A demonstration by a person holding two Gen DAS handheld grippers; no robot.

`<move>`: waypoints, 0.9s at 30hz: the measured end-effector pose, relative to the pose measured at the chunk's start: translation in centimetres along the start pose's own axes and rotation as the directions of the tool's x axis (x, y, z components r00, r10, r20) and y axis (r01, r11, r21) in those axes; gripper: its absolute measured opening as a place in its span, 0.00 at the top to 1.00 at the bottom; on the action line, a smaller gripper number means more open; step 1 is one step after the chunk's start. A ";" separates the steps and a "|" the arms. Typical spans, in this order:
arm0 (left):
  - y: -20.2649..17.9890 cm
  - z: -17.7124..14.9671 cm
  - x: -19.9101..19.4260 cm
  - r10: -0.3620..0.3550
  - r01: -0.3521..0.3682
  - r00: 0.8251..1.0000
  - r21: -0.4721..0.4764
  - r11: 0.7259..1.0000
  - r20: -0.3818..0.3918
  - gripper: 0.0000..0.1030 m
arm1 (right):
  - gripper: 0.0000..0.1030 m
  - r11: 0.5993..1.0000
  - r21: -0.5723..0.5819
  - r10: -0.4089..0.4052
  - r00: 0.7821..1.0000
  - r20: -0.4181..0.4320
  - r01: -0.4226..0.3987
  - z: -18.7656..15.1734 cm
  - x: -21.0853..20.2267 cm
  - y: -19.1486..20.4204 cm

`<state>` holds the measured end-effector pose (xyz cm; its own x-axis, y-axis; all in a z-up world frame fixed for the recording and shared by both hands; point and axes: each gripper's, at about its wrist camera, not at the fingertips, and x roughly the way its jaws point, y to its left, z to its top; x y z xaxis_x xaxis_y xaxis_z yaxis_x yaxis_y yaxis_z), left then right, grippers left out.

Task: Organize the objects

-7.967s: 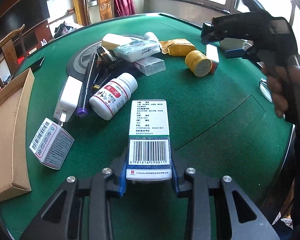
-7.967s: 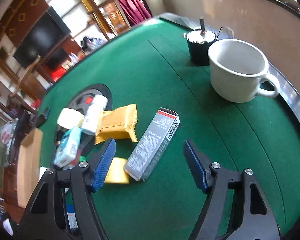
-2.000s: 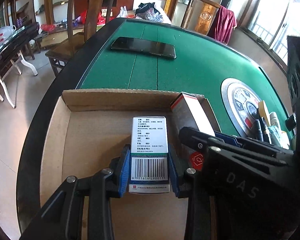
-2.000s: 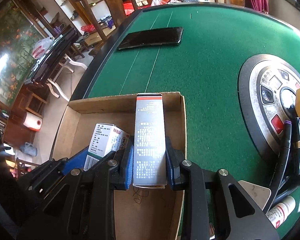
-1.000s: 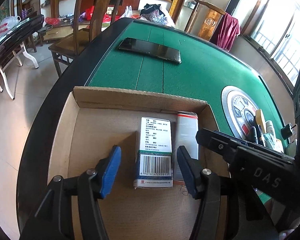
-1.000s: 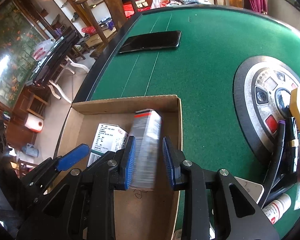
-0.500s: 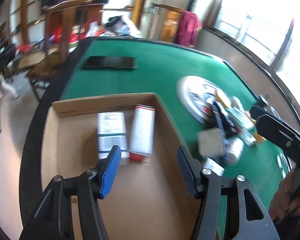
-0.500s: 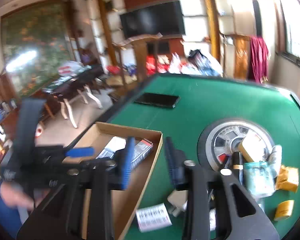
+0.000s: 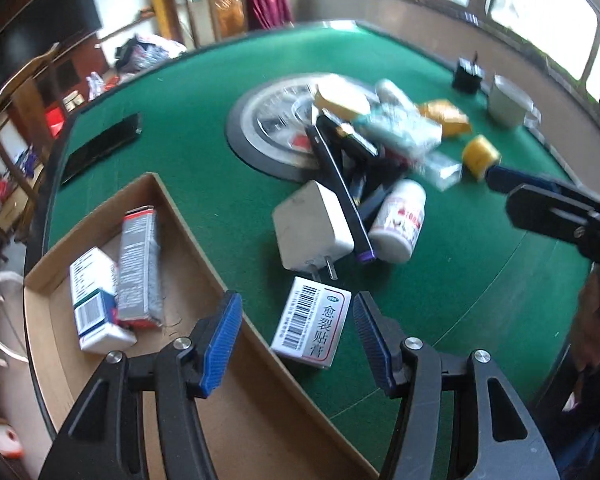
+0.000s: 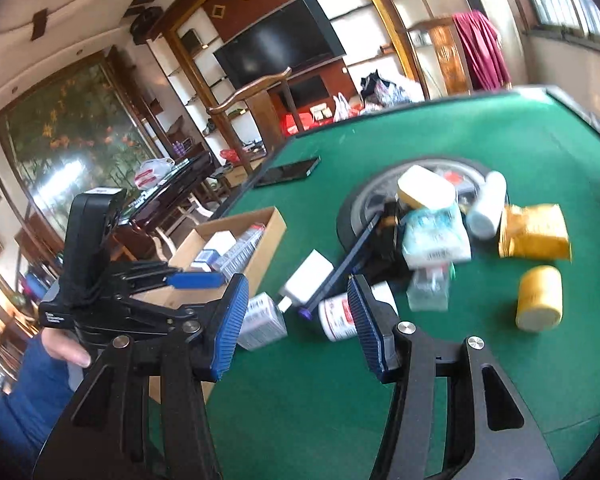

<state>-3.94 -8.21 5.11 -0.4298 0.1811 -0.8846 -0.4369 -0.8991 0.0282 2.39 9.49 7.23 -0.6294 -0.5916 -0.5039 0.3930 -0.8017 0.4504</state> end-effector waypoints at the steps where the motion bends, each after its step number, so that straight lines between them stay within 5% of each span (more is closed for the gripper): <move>1: -0.3 0.2 0.3 0.010 -0.010 1.000 0.018 1.000 -0.010 0.43 | 0.49 1.000 0.013 0.001 1.000 -0.003 -0.001 -0.2 0.0 -0.5; 13: -1.9 0.8 2.8 0.124 -0.118 0.989 0.079 0.990 -0.077 0.42 | 0.49 0.997 0.073 0.027 0.999 -0.026 -0.025 -0.8 0.3 -2.5; 16: -2.7 -0.1 2.3 0.111 -0.108 0.990 0.044 0.993 -0.082 0.46 | 0.49 0.996 0.084 0.020 1.000 -0.021 -0.018 -0.8 0.3 -2.7; 18: -3.6 -0.9 2.0 0.075 -0.073 0.994 0.027 0.997 -0.083 0.63 | 0.49 0.996 0.090 -0.002 0.999 -0.036 0.005 -0.7 0.6 -2.7; 22: -5.1 -2.4 2.2 0.035 -0.036 0.997 -0.013 0.999 -0.072 0.65 | 0.45 0.990 0.134 -0.035 0.993 -0.109 0.049 -0.5 2.1 -3.1; 27: -4.6 -3.1 2.0 -0.001 -0.004 0.999 -0.111 0.994 -0.047 0.67 | 0.45 0.995 0.049 -0.084 0.987 -0.140 0.091 1.9 4.3 -1.7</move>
<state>-0.37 -4.92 1.77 -0.3920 0.1629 -0.9054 -0.3446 -0.9386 -0.0197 -2.30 8.44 5.69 -0.5598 -0.5285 -0.6382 0.3004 -0.8472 0.4381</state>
